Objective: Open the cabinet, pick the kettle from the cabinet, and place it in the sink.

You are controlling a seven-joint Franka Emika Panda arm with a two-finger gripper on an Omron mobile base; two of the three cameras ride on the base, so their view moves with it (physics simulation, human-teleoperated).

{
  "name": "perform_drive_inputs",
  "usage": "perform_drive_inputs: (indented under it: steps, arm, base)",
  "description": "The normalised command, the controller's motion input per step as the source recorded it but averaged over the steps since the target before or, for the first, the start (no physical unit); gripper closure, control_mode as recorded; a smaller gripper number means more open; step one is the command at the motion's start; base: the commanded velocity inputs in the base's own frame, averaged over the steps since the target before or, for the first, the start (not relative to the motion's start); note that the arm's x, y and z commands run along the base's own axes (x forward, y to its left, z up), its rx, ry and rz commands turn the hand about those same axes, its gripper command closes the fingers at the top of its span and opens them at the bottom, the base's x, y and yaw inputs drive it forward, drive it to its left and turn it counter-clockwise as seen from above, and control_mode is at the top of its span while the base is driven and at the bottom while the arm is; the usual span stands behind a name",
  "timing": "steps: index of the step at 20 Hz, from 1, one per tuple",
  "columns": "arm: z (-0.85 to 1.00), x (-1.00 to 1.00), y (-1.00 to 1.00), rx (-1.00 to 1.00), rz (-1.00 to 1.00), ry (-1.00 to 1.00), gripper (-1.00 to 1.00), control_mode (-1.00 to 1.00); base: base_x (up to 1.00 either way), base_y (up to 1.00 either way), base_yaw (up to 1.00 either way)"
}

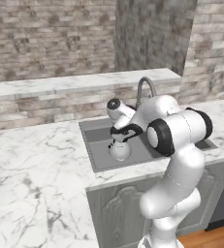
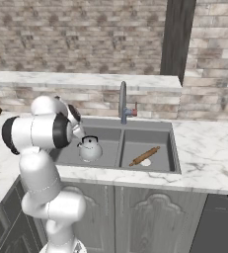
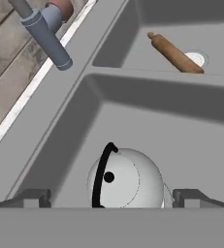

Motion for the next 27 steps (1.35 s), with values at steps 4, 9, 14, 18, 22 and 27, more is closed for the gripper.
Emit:
perform_drive_inputs:
  steps: [4, 9, 14, 18, 22, 27]
  arm:
    - [0.32, -0.28, -0.15, 0.13, 0.08, 0.0, -1.0, -1.0]
    - [0.29, -0.37, -0.1, 0.05, 0.15, 0.0, -1.0, -1.0]
    - [0.31, -0.38, -0.08, 0.0, 0.2, -0.03, -1.0, -1.0]
    - [0.34, -0.34, -0.06, 0.0, 0.21, -0.01, -1.0, -1.0]
    - [0.37, -0.31, -0.07, 0.0, 0.24, 0.0, -1.0, -1.0]
    - [0.35, -0.36, -0.09, 0.0, 0.24, -0.02, -1.0, -1.0]
  base:
    - [0.0, 0.0, 0.0]
    - [0.0, 0.0, 0.0]
    - [0.0, 0.0, 0.0]
    - [0.0, 0.0, 0.0]
    - [0.0, 0.0, 0.0]
    - [0.0, 0.0, 0.0]
